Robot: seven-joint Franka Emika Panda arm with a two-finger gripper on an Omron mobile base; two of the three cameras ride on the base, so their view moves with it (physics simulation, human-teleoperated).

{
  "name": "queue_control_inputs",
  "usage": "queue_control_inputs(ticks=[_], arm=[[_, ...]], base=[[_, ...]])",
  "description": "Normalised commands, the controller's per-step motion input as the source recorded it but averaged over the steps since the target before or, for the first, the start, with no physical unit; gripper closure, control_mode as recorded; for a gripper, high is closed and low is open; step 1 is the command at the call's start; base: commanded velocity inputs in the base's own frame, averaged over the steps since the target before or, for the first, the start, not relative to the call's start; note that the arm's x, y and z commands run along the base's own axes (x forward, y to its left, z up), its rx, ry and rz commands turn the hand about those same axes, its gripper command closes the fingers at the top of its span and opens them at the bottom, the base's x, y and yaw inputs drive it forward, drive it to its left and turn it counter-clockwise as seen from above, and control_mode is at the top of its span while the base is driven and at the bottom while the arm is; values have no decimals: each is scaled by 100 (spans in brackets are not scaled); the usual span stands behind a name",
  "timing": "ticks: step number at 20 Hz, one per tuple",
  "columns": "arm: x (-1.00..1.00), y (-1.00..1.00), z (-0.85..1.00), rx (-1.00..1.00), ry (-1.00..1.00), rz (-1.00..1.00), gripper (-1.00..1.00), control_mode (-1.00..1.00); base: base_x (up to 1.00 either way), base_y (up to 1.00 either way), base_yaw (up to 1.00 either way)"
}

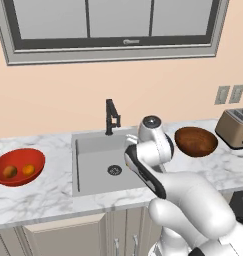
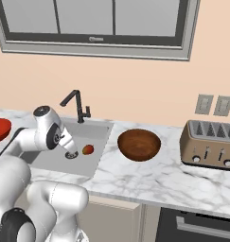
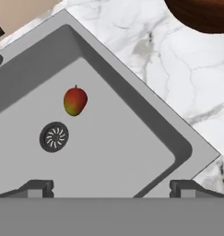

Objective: Pick the tangerines from the cabinet and place them in one bowl. Pick the mango from the sink and place it in the other bowl.

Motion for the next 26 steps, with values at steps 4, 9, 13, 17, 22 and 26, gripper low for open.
queue_control_inputs(ticks=[4,9,13,17,22,26], arm=[[0,0,-9,11,-1,-11,-100,-100],[0,0,-5,9,0,-11,-100,-100],[9,-2,0,2,1,-4,-100,-100],[20,-4,0,0,7,-2,-100,-100],[23,-3,-4,0,9,-1,-100,-100],[22,0,-17,0,6,-2,-100,-100]], base=[[0,0,0],[0,0,0],[0,0,0],[0,0,0],[0,0,0],[0,0,0]])
